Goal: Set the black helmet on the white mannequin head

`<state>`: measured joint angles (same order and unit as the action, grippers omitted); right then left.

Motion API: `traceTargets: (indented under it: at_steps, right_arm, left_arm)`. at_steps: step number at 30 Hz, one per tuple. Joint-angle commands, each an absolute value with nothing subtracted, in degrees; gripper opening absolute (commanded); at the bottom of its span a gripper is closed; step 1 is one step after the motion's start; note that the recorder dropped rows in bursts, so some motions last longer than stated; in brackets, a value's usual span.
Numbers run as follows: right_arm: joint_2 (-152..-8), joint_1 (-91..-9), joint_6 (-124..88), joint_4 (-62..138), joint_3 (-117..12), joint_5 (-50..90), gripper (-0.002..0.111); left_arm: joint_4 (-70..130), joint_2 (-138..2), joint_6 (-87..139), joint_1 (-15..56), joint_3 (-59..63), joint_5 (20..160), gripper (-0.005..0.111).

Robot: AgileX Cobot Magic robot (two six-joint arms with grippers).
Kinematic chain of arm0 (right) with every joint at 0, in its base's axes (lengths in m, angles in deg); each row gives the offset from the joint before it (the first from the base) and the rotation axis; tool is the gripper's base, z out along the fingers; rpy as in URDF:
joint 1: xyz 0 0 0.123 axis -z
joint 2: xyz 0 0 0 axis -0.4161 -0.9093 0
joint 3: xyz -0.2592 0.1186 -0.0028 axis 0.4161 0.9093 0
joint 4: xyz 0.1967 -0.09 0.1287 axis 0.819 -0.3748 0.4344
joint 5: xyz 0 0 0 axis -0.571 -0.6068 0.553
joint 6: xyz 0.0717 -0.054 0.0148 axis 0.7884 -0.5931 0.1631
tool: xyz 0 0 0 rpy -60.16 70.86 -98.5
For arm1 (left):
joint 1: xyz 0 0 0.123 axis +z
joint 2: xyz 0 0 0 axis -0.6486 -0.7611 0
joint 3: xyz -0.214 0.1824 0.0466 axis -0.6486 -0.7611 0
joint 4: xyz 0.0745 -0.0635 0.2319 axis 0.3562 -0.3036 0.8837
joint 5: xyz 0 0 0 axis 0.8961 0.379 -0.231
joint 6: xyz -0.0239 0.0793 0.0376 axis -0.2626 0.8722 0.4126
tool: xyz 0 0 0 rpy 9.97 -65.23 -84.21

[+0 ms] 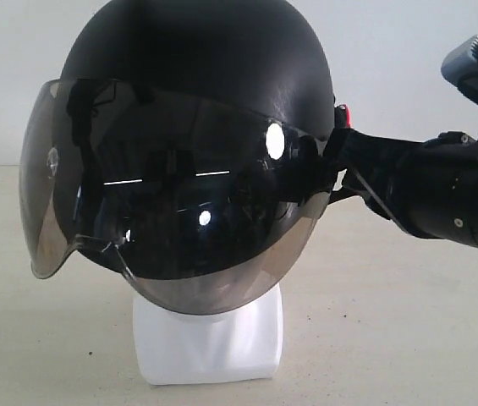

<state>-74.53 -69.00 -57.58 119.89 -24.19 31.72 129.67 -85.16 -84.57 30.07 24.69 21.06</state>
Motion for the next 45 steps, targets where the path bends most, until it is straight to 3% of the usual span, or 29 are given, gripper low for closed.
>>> traceTargets:
  at_steps: [1, 26, 42, 45]
  right_arm:
    - [-75.0, -66.3, -57.8, 118.4, -25.0, 34.1, 0.000]
    - [-77.6, -62.8, -58.5, 115.4, -29.4, 30.6, 0.000]
    - [-75.3, -62.8, -59.8, 115.1, -30.3, 24.9, 0.000]
    - [-73.2, -62.8, -60.1, 115.1, -30.3, 24.7, 0.010]
  left_arm:
    - [129.5, -84.7, -85.5, 29.9, 23.9, 19.7, 0.005]
    - [129.5, -81.0, -85.0, 29.9, 12.0, 19.7, 0.005]
    - [129.5, -81.0, -84.8, 29.9, 11.8, 20.8, 0.005]
    - [129.5, -81.0, -84.8, 29.9, 11.8, 20.9, 0.005]
